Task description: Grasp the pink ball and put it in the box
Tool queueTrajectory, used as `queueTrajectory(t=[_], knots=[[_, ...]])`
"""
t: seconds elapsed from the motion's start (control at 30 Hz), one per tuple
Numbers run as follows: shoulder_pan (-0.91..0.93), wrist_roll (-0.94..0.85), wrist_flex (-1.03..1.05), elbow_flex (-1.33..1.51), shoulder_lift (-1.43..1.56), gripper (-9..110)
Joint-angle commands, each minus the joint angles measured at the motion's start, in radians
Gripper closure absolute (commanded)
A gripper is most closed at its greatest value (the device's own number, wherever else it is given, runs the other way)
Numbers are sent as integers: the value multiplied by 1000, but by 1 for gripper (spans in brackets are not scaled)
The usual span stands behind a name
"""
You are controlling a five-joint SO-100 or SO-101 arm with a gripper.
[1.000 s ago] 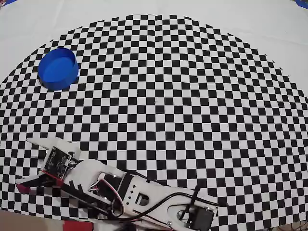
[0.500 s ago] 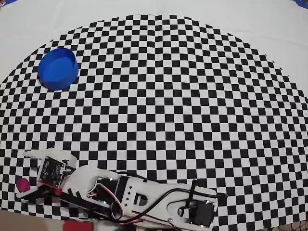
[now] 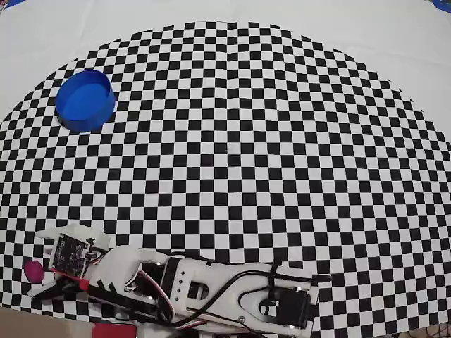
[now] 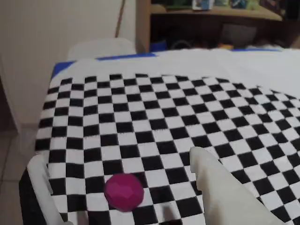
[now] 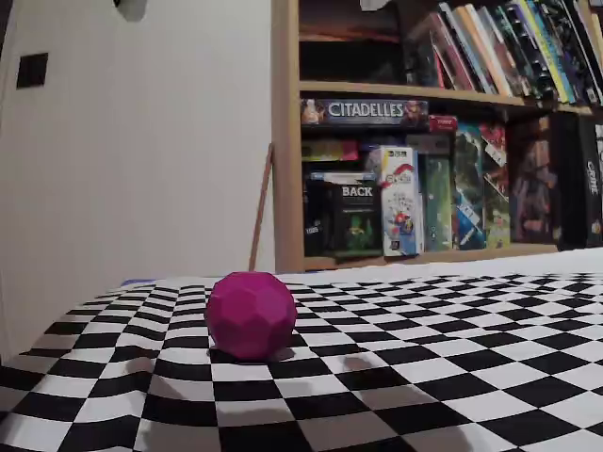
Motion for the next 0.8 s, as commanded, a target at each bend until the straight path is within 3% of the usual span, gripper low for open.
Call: queueTrajectory(t=[0.0, 0.77], knots=[[-9, -9, -17, -14, -34, 65], [-23, -6, -15, -224, -391, 65]])
